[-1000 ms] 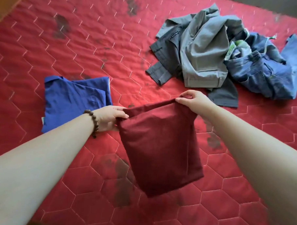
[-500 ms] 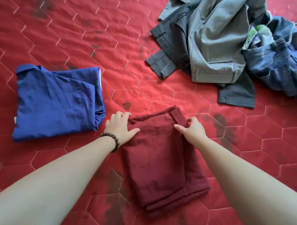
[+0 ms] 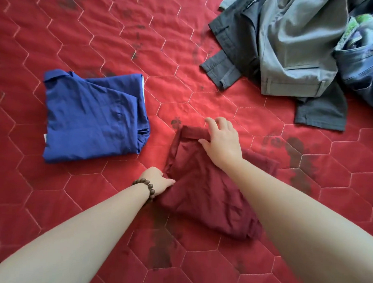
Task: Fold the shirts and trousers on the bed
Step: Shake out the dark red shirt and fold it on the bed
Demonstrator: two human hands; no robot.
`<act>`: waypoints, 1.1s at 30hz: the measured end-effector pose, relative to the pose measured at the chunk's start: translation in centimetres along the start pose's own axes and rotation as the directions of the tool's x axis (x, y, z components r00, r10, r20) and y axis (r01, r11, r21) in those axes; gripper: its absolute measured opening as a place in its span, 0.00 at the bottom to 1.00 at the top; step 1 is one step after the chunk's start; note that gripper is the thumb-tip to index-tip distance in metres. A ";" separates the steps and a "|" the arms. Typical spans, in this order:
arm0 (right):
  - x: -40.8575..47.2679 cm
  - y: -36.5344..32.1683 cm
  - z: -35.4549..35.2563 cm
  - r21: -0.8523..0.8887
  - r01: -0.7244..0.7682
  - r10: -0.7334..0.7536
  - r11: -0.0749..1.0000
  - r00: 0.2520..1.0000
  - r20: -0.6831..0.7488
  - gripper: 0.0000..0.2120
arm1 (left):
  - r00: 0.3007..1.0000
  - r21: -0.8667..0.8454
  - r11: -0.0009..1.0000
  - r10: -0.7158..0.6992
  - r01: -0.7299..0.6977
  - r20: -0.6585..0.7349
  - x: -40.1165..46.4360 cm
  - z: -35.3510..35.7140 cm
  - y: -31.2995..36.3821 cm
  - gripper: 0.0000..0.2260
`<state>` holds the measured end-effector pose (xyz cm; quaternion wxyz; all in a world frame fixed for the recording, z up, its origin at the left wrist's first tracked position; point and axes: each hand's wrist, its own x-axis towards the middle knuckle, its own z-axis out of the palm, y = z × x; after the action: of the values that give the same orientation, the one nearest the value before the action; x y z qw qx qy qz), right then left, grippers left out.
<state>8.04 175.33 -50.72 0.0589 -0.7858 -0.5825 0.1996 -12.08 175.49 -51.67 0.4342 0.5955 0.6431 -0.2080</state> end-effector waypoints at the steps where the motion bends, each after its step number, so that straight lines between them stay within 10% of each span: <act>1: -1.4 -0.5 0.6 -0.024 0.034 -0.036 0.999 0.996 -0.083 0.25 | 0.999 -0.044 0.998 -0.034 0.036 0.029 -0.4 0.4 -0.5 0.17; 4: -6.2 -1.2 3.4 -0.072 0.197 -0.209 0.978 0.951 -0.227 0.18 | 0.995 -0.100 0.993 -0.048 0.057 0.087 -1.1 1.7 -2.0 0.16; 9: -12.8 0.2 8.0 -0.118 0.358 -0.361 0.926 0.933 -0.007 0.24 | 0.998 -0.094 0.994 -0.048 0.051 0.040 -1.1 3.0 -2.6 0.18; 20: -14.3 10.7 6.0 -0.291 -0.233 0.225 0.928 0.972 -0.062 0.30 | 0.993 0.113 0.994 -0.001 0.015 -0.117 -2.6 2.6 -1.4 0.15; 23: -14.1 8.2 5.6 -0.242 -0.111 0.079 0.964 0.987 -0.140 0.29 | 0.802 0.344 0.928 0.311 -0.141 -0.510 -3.4 2.8 -0.4 0.13; 27: -13.9 3.6 7.8 -0.207 0.144 -0.172 0.968 0.978 -0.121 0.27 | 0.503 0.650 0.565 0.807 -0.508 -0.309 -2.2 5.7 1.5 0.23; 30: -13.0 3.0 9.8 -0.215 0.148 -0.169 0.965 0.982 -0.080 0.27 | 0.594 0.781 0.440 0.797 -0.443 -0.112 0.1 7.2 2.7 0.25; 33: -11.9 4.2 10.5 -0.232 0.112 -0.124 0.966 0.992 -0.038 0.27 | 0.681 0.753 0.529 0.716 -0.390 -0.151 2.9 7.6 2.2 0.29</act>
<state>4.88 161.36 -58.71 -0.0056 -0.7563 -0.6455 0.1065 -7.43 171.66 -57.54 0.0750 0.9162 0.3724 -0.1274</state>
